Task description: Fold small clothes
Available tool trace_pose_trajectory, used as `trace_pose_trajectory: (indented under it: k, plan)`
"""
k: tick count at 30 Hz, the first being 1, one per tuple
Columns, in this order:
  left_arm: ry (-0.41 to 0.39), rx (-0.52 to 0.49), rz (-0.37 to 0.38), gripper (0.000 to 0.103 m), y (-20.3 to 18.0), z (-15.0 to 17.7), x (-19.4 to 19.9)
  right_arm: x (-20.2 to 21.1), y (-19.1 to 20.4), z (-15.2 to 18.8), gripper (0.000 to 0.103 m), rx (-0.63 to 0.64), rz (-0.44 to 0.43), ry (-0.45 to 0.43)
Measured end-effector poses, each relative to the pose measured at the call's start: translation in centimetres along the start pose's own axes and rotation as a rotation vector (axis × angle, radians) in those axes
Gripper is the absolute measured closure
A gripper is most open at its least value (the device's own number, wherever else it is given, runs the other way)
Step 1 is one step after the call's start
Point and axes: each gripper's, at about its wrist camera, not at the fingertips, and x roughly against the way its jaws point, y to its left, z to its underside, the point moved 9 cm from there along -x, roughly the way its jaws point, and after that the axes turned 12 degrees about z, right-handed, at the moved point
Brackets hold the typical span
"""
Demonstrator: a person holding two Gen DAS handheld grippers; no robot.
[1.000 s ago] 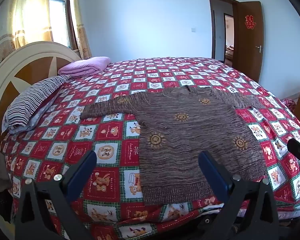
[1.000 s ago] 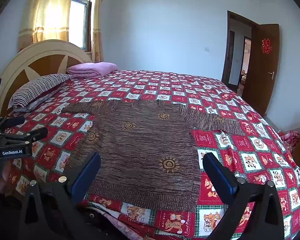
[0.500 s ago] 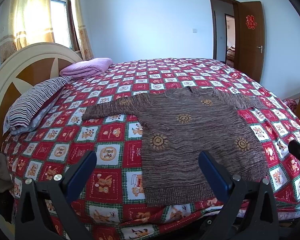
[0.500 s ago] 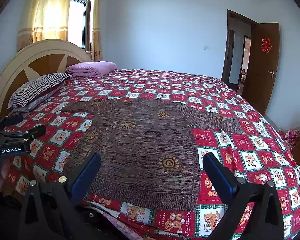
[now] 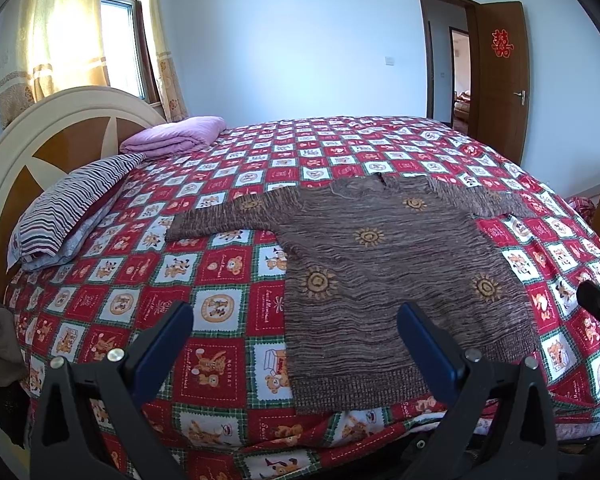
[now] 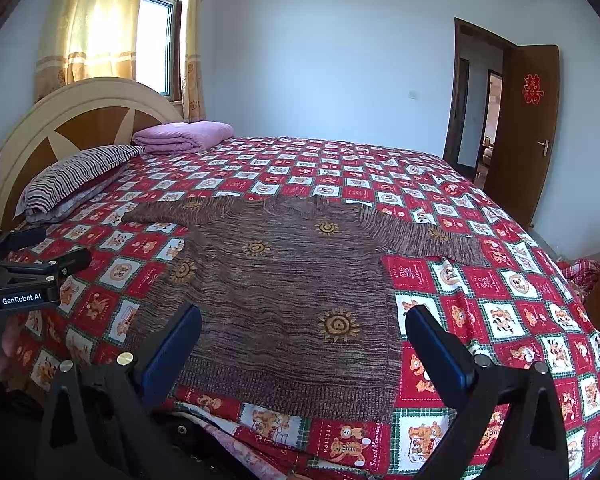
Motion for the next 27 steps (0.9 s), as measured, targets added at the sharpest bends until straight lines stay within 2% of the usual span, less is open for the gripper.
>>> trace_pose_trajectory:
  k: [27]
  plan:
    - [0.0, -0.002, 0.001, 0.0, -0.08, 0.02, -0.06, -0.08, 0.24, 0.22, 0.001, 0.003, -0.002, 0.005]
